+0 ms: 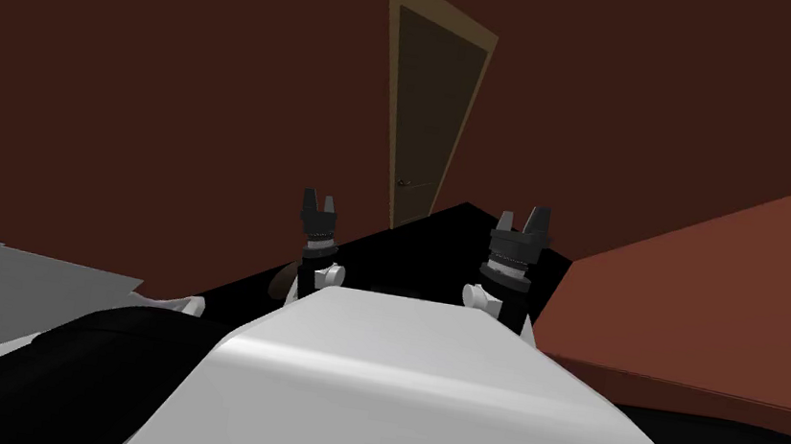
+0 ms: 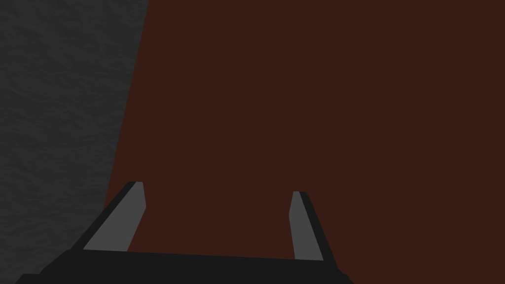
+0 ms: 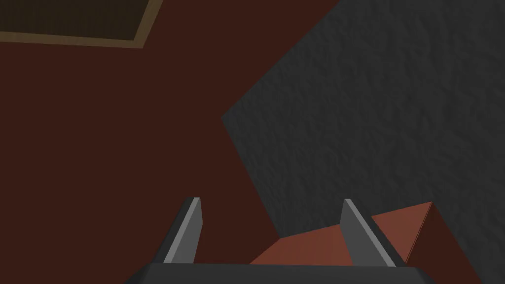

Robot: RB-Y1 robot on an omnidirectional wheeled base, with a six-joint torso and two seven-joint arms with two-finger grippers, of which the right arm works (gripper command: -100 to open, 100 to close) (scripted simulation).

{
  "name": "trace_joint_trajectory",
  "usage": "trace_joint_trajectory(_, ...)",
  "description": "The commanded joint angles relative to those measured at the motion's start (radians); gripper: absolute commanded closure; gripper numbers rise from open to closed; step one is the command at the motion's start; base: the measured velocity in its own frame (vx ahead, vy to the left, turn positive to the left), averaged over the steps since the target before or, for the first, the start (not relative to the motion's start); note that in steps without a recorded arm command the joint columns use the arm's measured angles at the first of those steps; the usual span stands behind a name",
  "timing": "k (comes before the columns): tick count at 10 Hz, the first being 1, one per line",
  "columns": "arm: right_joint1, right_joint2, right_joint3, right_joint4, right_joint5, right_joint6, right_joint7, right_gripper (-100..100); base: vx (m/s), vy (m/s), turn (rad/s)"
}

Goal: Pull the door open

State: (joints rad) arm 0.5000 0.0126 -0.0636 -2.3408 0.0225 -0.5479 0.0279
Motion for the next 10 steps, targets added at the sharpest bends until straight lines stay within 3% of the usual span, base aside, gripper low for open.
trace_joint_trajectory(1,-0.013,-0.013,0.005,0.034,-0.004,-0.003,-0.004,-100,0.101,-0.081,0.117)
trace_joint_trajectory(10,-0.086,-0.072,0.031,0.221,-0.028,-0.019,-0.023,-100,0.115,0.000,0.072)
